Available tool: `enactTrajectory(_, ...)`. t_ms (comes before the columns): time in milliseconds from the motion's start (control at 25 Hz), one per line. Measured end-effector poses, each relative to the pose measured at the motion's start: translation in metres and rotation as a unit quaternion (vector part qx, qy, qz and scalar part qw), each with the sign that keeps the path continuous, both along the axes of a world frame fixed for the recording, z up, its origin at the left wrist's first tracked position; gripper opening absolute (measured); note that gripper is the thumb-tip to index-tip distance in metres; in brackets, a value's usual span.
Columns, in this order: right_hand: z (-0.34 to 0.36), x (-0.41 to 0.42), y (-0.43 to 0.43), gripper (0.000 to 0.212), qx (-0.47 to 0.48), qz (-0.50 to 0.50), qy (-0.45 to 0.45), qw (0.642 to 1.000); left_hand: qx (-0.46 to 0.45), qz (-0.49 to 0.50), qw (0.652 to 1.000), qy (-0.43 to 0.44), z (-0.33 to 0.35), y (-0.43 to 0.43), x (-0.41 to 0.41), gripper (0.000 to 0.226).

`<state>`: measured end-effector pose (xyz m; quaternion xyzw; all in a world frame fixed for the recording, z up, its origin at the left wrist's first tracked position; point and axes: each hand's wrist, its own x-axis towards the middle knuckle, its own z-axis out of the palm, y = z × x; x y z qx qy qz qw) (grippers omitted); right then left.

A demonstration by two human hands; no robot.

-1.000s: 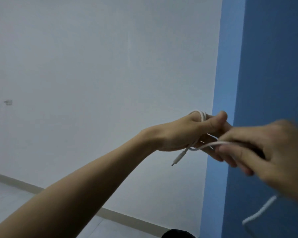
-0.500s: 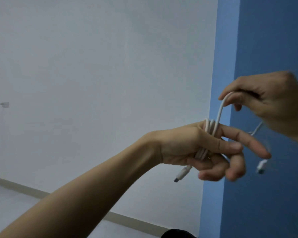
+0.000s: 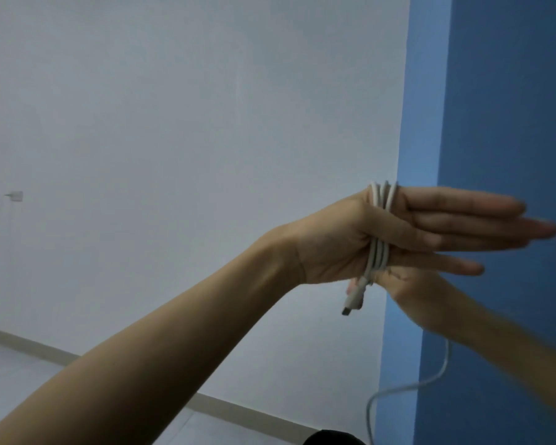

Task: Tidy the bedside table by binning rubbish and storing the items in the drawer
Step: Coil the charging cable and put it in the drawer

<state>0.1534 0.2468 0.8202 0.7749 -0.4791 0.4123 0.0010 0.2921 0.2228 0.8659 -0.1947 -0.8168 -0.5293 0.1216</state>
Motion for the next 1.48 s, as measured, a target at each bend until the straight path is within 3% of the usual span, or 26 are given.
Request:
enactTrajectory(80, -0.016, 0.006, -0.004, 0.029, 0.044, 0.028, -0.042, 0.998, -0.009, 0.024, 1.000, 0.018, 0.003, -0.005, 0.001, 0.057)
enactTrajectory(360, -0.037, 0.025, 0.028, 0.031, 0.094, 0.005, 0.000, 0.996, -0.065, 0.154, 0.985, 0.051, 0.009, -0.026, 0.010, 0.049)
enactTrajectory(520, -0.035, 0.026, 0.044, 0.032, 0.073, -0.051, 0.115, 0.989, -0.070, 0.236, 0.968, 0.045, 0.008, -0.033, 0.010, 0.041)
enactTrajectory(680, -0.025, 0.027, 0.060, 0.053, -0.040, -0.107, 0.246, 0.962, -0.098, 0.262, 0.960, 0.007, -0.011, -0.041, 0.003, 0.036)
enactTrajectory(760, -0.012, 0.015, 0.070, 0.042, -0.173, -0.153, 0.315, 0.921, -0.094, 0.242, 0.966, -0.019, -0.026, -0.043, 0.000, 0.051)
enactTrajectory(880, 0.013, -0.004, 0.071, 0.032, -0.277, -0.154, 0.381, 0.869, -0.066, 0.153, 0.984, -0.061, -0.040, -0.039, 0.000, 0.074)
enactTrajectory(1080, 0.045, -0.025, 0.054, 0.043, -0.381, -0.147, 0.384, 0.828, -0.019, 0.071, 0.994, -0.076, -0.041, -0.020, -0.006, 0.050)
enactTrajectory(1200, 0.046, -0.027, 0.043, 0.045, -0.424, -0.115, 0.347, 0.829, 0.032, 0.053, 0.995, -0.080, -0.040, -0.014, -0.011, 0.037)
enactTrajectory(1320, 0.038, -0.025, 0.035, 0.043, -0.450, -0.071, 0.321, 0.830, 0.023, 0.020, 0.996, -0.089, -0.045, -0.008, -0.015, 0.039)
enactTrajectory(1400, 0.034, -0.025, 0.032, 0.048, -0.425, -0.062, 0.287, 0.856, 0.045, 0.013, 0.996, -0.082, -0.049, -0.003, -0.016, 0.038)
enactTrajectory(1480, 0.027, -0.021, 0.032, 0.048, -0.348, -0.066, 0.214, 0.910, 0.077, 0.006, 0.994, -0.079, -0.050, -0.001, -0.016, 0.040)
